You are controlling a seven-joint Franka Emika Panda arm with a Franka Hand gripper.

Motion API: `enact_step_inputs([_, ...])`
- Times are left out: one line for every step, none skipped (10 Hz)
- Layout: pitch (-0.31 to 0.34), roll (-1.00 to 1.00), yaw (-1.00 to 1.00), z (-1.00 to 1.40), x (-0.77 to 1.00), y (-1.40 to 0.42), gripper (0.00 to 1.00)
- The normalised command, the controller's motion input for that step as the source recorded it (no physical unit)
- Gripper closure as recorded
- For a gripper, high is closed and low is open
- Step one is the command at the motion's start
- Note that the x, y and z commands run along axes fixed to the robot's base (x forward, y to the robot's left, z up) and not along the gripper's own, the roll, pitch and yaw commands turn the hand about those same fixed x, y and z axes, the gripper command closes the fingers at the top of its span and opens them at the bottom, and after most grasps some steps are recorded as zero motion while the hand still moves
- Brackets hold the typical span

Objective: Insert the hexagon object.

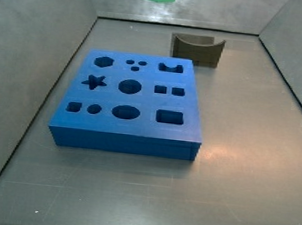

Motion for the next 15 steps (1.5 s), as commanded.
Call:
enact_step_inputs([0.051,-0.05,-0.02,-0.79,-0.77,0.84,1.00])
enact_step_inputs([0.000,0.00,-0.06,-1.00,-0.95,0.76,1.00])
enact_step_inputs([0.000,0.00,-0.06,-1.00,-0.95,0.77,1.00])
enact_step_inputs([0.000,0.00,-0.06,-1.00,-0.95,0.77,1.00])
enact_step_inputs([-0.014,0.00,-0.02,-1.00,-1.00,0.72,1.00])
enact_step_inputs([-0.020,-0.01,0.00,-1.00,-1.00,0.64,1.00])
enact_step_inputs([-0.027,-0.05,0.00,-1.00,-1.00,0.61,1.00])
enact_step_inputs([-0.009,-0.09,0.00,-0.99,-1.00,0.52,1.00])
enact_step_inputs([0.007,-0.12,0.01,-0.41,-0.52,0.19,1.00])
enact_step_inputs([-0.001,-0.01,0.00,0.00,-0.01,0.01,1.00])
enact_step_inputs([0.000,0.00,0.00,0.00,0.00,0.02,1.00])
enact_step_inputs([0.000,0.00,0.00,-0.13,0.12,0.03,1.00])
enact_step_inputs([0.000,0.00,-0.04,-0.20,0.24,0.02,1.00])
enact_step_inputs([-0.004,-0.02,-0.04,-0.15,0.26,0.06,1.00])
enact_step_inputs([-0.033,-0.02,-0.03,-0.20,0.27,0.03,1.00])
